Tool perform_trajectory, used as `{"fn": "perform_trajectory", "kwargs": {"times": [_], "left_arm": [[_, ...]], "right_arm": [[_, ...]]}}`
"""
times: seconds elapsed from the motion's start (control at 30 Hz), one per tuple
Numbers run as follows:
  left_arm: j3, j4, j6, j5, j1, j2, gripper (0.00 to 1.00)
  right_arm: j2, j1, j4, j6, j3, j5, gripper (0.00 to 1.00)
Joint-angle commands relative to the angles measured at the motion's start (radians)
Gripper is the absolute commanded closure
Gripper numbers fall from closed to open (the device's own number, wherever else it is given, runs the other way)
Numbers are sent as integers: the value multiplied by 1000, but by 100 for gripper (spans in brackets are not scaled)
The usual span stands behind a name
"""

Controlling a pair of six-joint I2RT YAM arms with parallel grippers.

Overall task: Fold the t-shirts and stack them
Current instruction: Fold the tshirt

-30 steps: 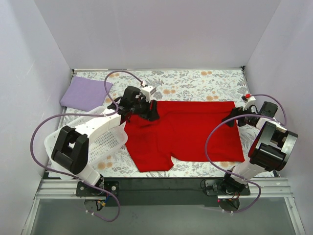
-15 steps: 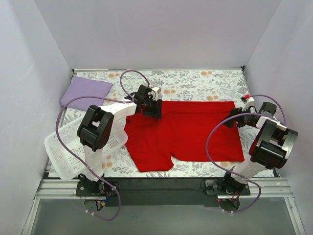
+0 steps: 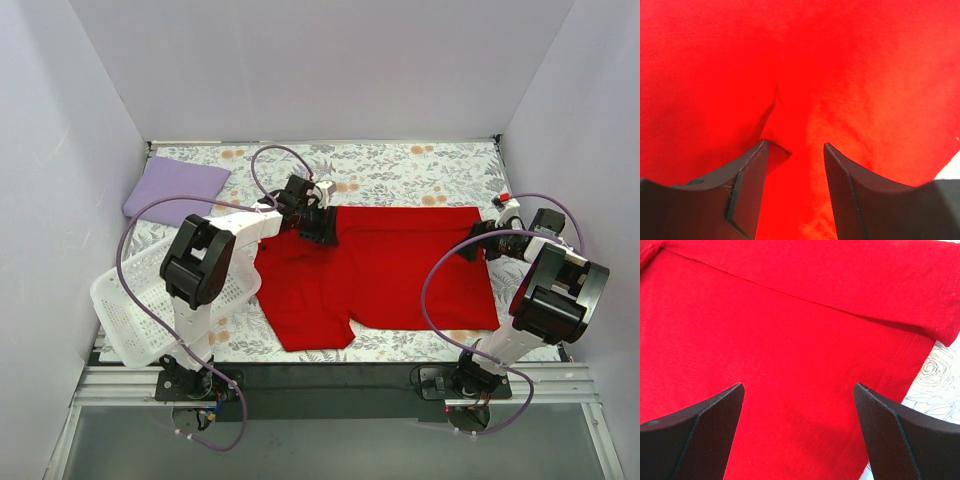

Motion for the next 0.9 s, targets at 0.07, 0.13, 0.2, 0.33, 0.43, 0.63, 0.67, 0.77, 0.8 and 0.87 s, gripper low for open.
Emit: {"fn": "perform_trajectory", "kwargs": {"times": [0.07,0.13,0.2,0.33,0.43,0.63,0.67,0.77,0.8,0.87], "left_arm": [[-17,56,31,140,-35,-24,53],[-20,54,31,183,-36,-12,53],[-25,50,30,229,-36,0,53],[-37,45,25,252,-36,-7,53],[-48,60,17,225,-36,-61,53],[-177,201,-38,-52,-27,-352,48],[-187,199,-48,-80,-8,-381,47],[-218,153,-96,-148,60,-440,44],[-230,143,-111,-160,81,-447,43],[-270,142,-151,-167,156,-466,43]], "right_arm": [[0,-4,-25,-18,41,-22,4],[0,-4,-25,-21,43,-23,4],[-3,-4,-32,-29,44,-20,4],[-15,-4,-63,-62,50,-22,4],[-28,-4,-112,-113,66,-20,4],[-69,-4,-157,-147,89,18,3],[-71,-4,-157,-129,98,26,3],[-54,-4,-155,-78,128,49,5],[-29,-3,-155,-35,160,73,7],[6,-1,-155,9,207,95,13]]}}
